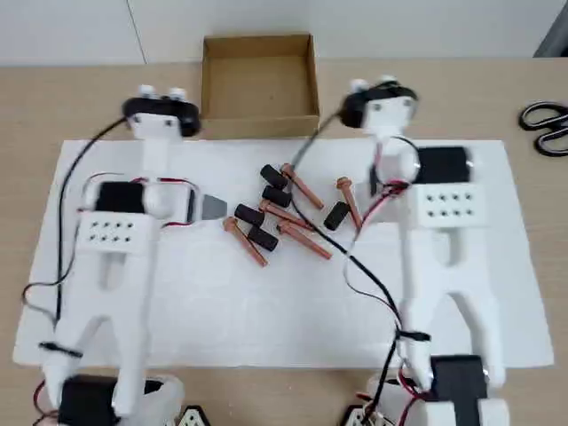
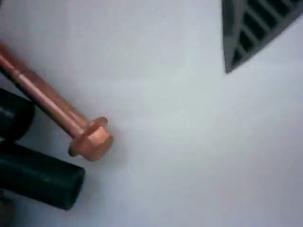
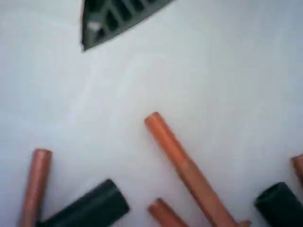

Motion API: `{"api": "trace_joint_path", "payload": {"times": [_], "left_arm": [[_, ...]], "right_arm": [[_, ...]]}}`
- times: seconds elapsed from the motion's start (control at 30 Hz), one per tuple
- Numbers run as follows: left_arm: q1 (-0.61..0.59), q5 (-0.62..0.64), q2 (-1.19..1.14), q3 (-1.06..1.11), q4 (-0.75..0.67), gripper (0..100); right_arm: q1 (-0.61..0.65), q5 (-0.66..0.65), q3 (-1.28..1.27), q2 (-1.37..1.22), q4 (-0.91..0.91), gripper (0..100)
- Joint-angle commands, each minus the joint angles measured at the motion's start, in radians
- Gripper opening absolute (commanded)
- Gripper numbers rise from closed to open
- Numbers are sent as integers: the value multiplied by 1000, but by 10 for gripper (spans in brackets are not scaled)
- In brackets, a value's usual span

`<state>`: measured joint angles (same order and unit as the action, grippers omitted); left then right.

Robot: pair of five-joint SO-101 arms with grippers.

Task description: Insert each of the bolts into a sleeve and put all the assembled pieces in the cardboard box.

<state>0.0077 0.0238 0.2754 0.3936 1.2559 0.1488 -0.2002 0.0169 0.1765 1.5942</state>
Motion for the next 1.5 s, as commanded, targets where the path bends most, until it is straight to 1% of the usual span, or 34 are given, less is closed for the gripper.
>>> {"api": "trace_joint_path", "payload": {"times": [0.0,0.13,0.17,0.27,0.37,0.6,0.8,1.0,1.1,1.37,1.47], "left_arm": [[28,2,-8,-45,5,314],[21,2,-12,-42,0,314],[21,2,-14,-42,0,314],[21,9,-14,-42,0,314],[20,32,-15,-41,0,314],[23,35,-15,-41,0,314],[25,35,-15,-8,-21,314],[25,35,-15,107,-109,314],[25,35,-14,113,-112,314],[26,35,-12,113,-112,314],[26,35,-12,113,-112,314]], "right_arm": [[61,15,66,-7,-16,192],[82,31,58,-27,-93,191],[82,68,55,-45,-110,191],[79,241,58,-145,-159,191],[84,324,64,-263,-214,191],[101,339,199,-449,-232,191],[110,463,253,-532,-288,191],[110,529,253,-561,-297,191],[110,546,249,-561,-291,191],[113,644,209,-590,-291,191],[113,652,201,-633,-291,191]]}}
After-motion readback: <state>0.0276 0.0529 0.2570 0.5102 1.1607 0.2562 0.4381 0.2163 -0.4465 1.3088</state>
